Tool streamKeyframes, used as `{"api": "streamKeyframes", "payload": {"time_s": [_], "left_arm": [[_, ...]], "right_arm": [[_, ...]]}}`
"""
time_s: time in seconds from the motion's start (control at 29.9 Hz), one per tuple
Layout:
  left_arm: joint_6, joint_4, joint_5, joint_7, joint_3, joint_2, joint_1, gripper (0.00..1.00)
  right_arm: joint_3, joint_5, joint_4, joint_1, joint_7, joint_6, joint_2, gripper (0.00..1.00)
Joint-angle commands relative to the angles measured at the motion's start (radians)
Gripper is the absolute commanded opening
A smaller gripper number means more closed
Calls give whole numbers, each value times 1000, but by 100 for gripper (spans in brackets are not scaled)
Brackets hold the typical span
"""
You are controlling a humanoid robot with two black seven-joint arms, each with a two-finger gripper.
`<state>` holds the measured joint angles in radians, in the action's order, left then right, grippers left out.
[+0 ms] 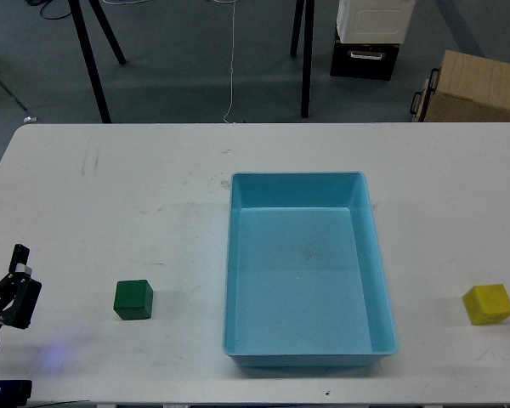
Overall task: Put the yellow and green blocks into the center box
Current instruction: 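Move the right gripper in over the yellow cube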
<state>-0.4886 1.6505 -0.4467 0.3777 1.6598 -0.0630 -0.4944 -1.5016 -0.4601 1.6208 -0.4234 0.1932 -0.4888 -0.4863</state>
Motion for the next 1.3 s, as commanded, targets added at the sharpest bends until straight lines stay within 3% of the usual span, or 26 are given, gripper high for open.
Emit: {"api": "streamKeyframes", "payload": {"time_s": [0.0, 0.2, 0.4, 0.53, 0.73, 0.94, 1.1, 1.27], "left_arm": [[0, 0, 11, 0, 0, 5, 0, 100], [0, 0, 13, -2, 2, 6, 2, 100], [0, 0, 11, -9, 0, 8, 4, 100], [0, -1, 11, -20, 0, 9, 5, 100], [0, -14, 11, -22, -6, 9, 28, 100], [0, -38, 11, -20, -14, 12, 56, 100], [0, -47, 13, -20, -15, 12, 69, 100], [0, -63, 13, -20, -23, 17, 80, 100]], "right_arm": [[0, 0, -2, 0, 0, 0, 0, 100], [-15, 183, -9, 14, -3, 13, -20, 100], [7, 517, -12, 191, -58, 234, -147, 100], [130, 538, -64, 357, -104, 283, -244, 100], [467, 655, -212, 757, -221, 288, -360, 100], [870, 851, -249, 1136, -323, 288, -426, 100], [1118, 1013, -210, 1304, -406, 263, -503, 100], [1227, 1164, -72, 1348, -457, 153, -618, 100]]}}
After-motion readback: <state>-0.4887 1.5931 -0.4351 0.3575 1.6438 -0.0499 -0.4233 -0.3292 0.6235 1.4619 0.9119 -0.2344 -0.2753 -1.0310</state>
